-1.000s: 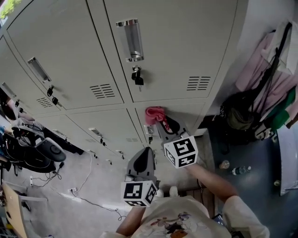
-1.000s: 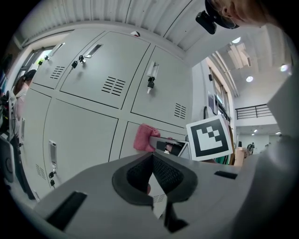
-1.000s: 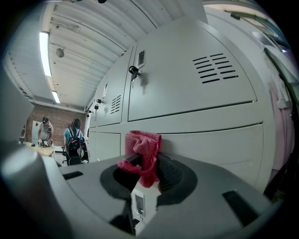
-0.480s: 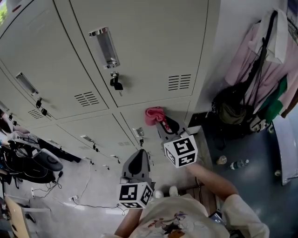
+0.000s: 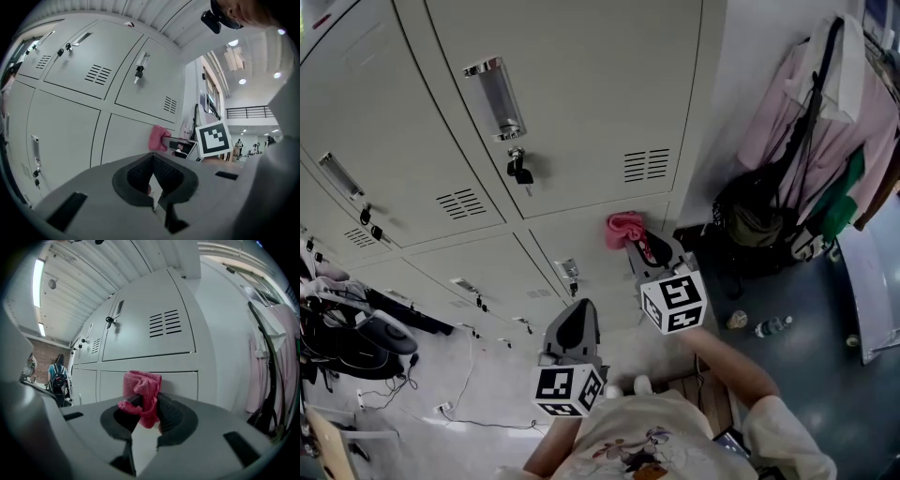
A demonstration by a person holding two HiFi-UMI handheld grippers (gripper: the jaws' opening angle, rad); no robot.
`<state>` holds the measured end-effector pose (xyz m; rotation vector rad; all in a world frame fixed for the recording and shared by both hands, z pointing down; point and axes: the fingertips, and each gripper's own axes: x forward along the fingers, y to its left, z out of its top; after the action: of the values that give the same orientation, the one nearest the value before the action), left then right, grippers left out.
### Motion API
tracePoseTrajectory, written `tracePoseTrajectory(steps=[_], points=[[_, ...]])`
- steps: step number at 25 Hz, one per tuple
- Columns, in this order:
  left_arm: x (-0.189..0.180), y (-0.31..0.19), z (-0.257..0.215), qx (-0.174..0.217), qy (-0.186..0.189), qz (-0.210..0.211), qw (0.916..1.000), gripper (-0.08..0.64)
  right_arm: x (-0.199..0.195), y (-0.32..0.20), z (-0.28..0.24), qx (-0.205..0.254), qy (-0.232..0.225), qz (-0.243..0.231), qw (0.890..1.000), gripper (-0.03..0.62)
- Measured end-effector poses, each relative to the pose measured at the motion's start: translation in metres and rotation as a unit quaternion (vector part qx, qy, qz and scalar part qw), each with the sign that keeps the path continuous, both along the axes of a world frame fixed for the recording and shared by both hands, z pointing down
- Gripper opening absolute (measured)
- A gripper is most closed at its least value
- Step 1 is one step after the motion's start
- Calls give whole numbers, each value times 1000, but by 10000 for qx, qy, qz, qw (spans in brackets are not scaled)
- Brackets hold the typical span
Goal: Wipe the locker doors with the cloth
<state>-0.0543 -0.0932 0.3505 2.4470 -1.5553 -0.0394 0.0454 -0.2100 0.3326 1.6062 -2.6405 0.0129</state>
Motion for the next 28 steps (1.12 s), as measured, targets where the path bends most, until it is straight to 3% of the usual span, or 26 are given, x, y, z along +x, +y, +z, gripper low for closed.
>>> tracePoseTrajectory(steps=[24,28], points=[[0,-1,1,5,110,5,9999,5,78,-5,5,-93,-9,842,9964,87],[-2,0,-2,29,127,-22,9999,5,65,7,4,-20,-73,550,9985,86]])
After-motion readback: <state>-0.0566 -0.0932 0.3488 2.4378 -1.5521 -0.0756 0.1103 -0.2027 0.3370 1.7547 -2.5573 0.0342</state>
